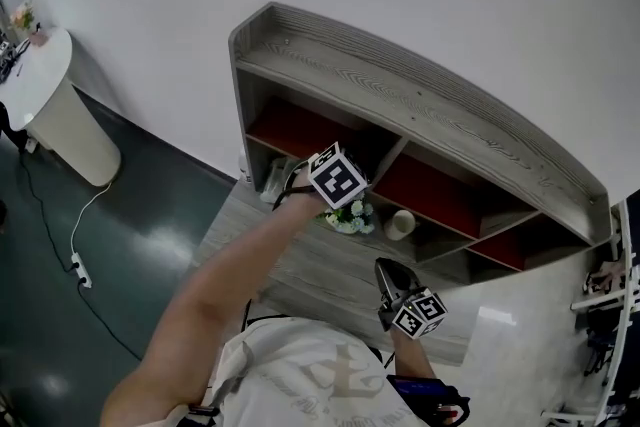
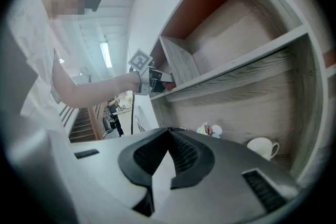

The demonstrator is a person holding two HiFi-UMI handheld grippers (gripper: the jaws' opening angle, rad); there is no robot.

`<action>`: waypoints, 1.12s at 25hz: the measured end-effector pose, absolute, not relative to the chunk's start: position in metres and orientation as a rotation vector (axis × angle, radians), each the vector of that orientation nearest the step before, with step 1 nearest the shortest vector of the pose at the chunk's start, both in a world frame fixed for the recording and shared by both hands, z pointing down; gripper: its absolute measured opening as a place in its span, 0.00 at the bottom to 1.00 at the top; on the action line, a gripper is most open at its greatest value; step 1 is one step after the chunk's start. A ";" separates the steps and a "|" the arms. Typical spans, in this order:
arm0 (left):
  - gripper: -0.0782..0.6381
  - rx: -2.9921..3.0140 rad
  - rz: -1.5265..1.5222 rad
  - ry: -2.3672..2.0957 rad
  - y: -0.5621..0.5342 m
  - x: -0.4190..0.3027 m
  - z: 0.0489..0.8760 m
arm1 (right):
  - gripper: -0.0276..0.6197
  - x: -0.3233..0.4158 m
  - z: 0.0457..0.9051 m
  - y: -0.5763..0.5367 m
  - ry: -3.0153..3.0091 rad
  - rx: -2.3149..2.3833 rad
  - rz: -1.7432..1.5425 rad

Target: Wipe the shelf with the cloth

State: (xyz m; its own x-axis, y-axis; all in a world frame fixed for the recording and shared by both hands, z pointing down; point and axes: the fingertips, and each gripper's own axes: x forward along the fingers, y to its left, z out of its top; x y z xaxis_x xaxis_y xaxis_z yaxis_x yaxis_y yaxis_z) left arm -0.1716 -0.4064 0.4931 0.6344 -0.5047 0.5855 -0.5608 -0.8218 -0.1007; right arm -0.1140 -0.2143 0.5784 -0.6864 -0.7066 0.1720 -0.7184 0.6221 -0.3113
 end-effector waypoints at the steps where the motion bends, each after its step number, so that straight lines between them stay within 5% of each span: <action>1: 0.24 2.743 0.946 -0.908 -0.408 -0.173 0.494 | 0.05 -0.114 0.580 -0.214 -2.797 1.232 0.565; 28: 0.24 2.351 0.845 -1.444 -0.482 -0.342 0.495 | 0.05 -0.125 0.587 -0.224 -2.816 1.186 0.600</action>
State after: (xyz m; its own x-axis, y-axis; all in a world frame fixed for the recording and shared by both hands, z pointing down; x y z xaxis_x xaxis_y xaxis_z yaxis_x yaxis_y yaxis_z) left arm -0.3416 -0.4818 0.4953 0.3386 -0.7277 0.5965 -0.8763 -0.4748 -0.0818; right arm -0.1253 -0.2236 0.5871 -0.7095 -0.6835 0.1719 -0.6942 0.6356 -0.3379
